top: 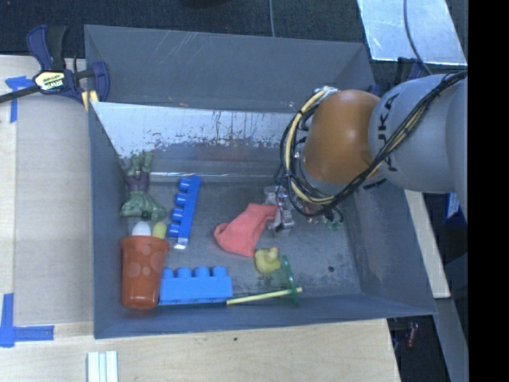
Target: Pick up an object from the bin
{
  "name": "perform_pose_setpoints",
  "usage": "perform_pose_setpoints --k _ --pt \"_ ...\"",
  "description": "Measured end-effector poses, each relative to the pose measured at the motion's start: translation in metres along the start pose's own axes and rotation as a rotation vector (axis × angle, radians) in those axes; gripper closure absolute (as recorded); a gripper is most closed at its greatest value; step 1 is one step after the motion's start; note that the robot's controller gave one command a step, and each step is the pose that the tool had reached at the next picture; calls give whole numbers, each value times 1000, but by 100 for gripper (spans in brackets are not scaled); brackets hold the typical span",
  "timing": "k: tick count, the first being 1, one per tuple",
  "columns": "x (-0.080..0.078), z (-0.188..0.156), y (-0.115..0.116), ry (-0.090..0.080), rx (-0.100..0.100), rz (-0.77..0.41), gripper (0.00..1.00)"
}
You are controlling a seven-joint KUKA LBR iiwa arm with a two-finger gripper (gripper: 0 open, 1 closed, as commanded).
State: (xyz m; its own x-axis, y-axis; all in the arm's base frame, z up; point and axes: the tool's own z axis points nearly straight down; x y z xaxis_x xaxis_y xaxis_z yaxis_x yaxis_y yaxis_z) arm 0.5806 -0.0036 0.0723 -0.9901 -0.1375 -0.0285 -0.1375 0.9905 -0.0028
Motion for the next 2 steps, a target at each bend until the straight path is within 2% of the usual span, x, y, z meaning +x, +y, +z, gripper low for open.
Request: perform_pose_setpoints --k 1,2 --pt "0 0 0 0 0 -1 100" --pt "0 -72 -5 4 -1 -67 100"
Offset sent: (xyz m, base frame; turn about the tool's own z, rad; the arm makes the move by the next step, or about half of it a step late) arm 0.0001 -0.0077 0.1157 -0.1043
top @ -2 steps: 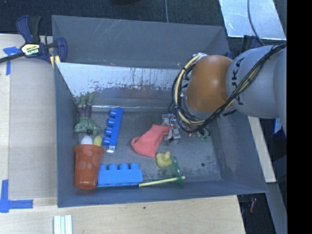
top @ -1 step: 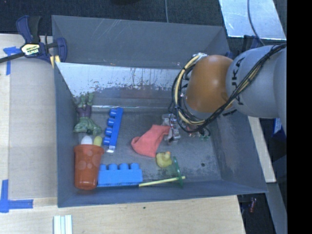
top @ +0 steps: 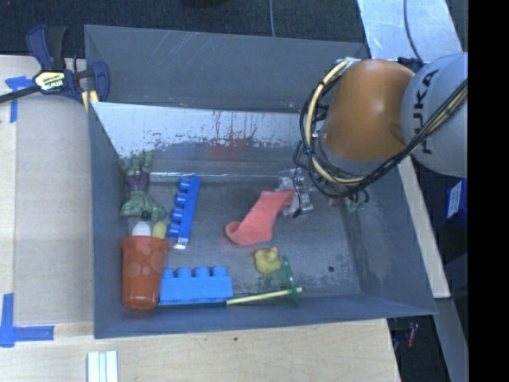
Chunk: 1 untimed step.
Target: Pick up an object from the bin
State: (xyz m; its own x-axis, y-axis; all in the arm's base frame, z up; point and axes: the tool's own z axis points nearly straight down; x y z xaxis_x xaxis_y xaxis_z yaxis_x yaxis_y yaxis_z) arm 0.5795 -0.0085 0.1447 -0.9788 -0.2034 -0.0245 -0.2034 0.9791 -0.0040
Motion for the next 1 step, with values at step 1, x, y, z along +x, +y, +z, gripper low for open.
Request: perform_pose_setpoints --k 1 --pt "-16 -84 1 4 -1 34 100"
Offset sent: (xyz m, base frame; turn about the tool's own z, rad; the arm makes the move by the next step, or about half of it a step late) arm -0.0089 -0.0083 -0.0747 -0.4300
